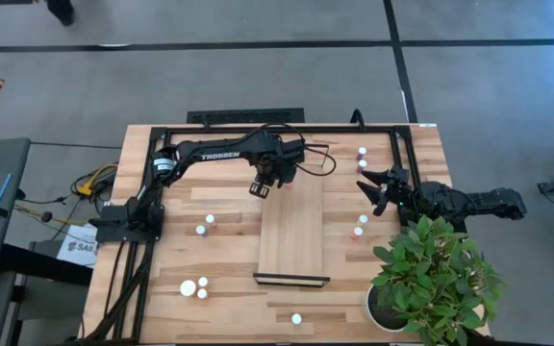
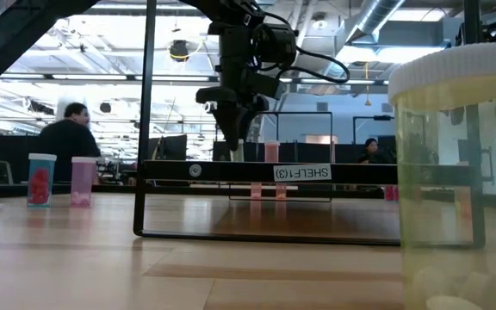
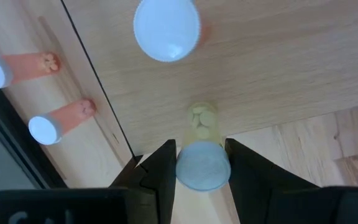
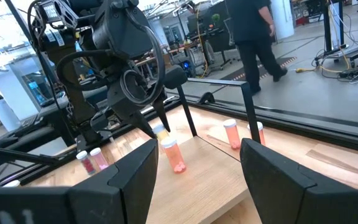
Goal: Pick and place medicine bottles onto shelf by color
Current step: Put the yellow pill bottle on the shelf, then put the pink pill bottle on the shelf
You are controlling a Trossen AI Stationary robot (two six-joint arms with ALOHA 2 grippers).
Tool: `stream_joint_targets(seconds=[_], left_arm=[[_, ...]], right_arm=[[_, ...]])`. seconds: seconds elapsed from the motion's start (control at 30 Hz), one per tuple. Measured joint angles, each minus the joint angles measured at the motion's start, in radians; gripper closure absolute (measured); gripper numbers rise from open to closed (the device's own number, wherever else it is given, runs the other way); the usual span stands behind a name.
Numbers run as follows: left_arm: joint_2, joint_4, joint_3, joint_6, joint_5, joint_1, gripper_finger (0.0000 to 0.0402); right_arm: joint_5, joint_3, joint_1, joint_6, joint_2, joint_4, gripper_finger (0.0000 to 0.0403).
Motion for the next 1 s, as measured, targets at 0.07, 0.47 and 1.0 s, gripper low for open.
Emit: stream_joint_targets(seconds=[0.07,0.47,1.0], left_arm=[[0.000,0.001,0.000,-0.007,0.000,0.000,0.0293],[0.000,0.037,0.000,-0.037,-0.001,0.001,0.0234],[-0.002,-0.124,0.211,-0.230,0.075,0.001,0.0223]], right_arm=[[0.000,0.000,0.000,0.000,0.000,0.000,0.0152],[0.000,0.000,0.000,0.000,0.000,0.000,0.0152],[0.000,0.000,0.000,0.000,0.000,0.000,0.0152]])
